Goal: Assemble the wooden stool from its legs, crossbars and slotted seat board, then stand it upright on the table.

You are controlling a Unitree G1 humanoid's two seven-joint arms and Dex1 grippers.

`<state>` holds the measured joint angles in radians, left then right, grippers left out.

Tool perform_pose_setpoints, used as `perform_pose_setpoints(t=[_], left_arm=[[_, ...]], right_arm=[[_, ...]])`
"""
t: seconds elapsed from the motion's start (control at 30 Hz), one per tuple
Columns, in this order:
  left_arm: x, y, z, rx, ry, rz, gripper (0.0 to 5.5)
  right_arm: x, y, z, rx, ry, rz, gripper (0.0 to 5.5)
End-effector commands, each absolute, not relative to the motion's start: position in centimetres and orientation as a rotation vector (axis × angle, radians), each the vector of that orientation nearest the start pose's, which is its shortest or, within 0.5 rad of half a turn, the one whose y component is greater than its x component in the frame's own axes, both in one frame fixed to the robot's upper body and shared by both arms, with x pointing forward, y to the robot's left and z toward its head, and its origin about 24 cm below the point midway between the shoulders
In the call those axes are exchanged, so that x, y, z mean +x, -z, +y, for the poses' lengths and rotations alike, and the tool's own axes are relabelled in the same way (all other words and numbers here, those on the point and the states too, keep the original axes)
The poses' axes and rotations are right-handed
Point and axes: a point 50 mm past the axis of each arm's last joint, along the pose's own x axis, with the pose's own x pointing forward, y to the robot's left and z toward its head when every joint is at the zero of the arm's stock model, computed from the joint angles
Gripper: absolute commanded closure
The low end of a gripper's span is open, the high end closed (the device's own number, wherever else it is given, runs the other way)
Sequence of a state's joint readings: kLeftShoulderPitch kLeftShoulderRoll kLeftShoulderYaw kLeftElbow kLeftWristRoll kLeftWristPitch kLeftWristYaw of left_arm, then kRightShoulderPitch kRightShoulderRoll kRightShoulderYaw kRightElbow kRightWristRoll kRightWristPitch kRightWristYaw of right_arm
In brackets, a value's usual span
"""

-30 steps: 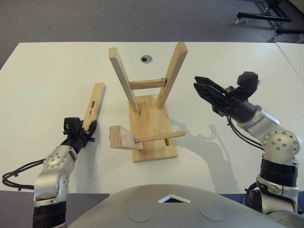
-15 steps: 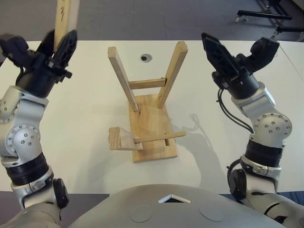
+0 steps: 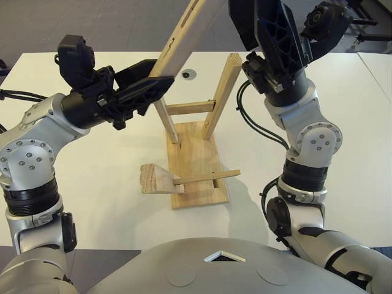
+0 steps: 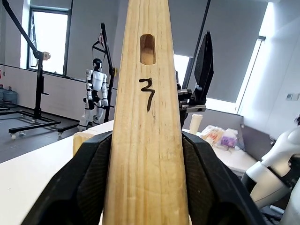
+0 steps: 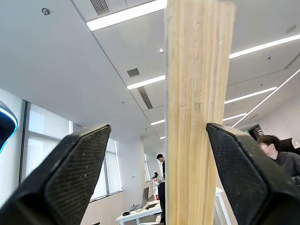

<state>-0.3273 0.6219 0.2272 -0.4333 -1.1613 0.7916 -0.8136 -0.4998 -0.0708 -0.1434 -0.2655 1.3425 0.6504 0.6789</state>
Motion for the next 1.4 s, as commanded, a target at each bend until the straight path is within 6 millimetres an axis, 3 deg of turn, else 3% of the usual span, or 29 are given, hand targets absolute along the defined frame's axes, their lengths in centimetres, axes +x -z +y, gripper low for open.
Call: perform_pose_setpoints(t=[0.03, 0.2, 0.43, 0.57, 0.7, 0.93, 1.0, 1.17, 1.3, 1.4], left_arm=[[22.9, -22.2, 16.7, -0.221, 1.324, -0.129, 3.44], [22.7, -22.3, 16.3, -0.193, 1.363, -0.117, 3.44], [22.3, -21.7, 15.9, -0.174, 1.400, -0.072, 3.44], [21.9, -20.9, 16.0, -0.175, 1.418, -0.030, 3.44], [21.8, -21.2, 16.7, -0.281, 1.421, -0.058, 3.44], [22.9, -20.3, 17.6, -0.374, 1.317, -0.043, 3.44], [23.6, -20.2, 18.2, -0.386, 1.236, -0.076, 2.96], [23.5, -19.8, 19.5, -0.350, 1.117, -0.092, 2.19], [21.9, -19.8, 22.2, -0.296, 0.991, -0.106, 1.47], [19.8, -20.1, 22.9, -0.281, 0.962, -0.115, 0.97]], right_arm=[[26.4, -22.5, -9.2, 0.954, -1.455, -0.423, 1.75], [26.6, -20.9, -8.5, 0.901, -1.434, -0.354, 1.75], [26.0, -20.9, -8.3, 0.870, -1.499, -0.368, 1.75], [25.3, -20.9, -8.8, 0.841, -1.565, -0.418, 2.51], [24.7, -21.0, -9.4, 0.851, -1.613, -0.457, 3.35], [25.2, -21.2, -9.9, 0.845, -1.543, -0.515, 3.38], [25.4, -21.5, -10.2, 0.834, -1.503, -0.542, 3.40], [25.3, -22.1, -12.2, 0.747, -1.464, -0.552, 3.43], [24.1, -22.2, -16.5, 0.586, -1.406, -0.463, 3.44], [23.0, -21.7, -19.7, 0.497, -1.342, -0.369, 3.44]])
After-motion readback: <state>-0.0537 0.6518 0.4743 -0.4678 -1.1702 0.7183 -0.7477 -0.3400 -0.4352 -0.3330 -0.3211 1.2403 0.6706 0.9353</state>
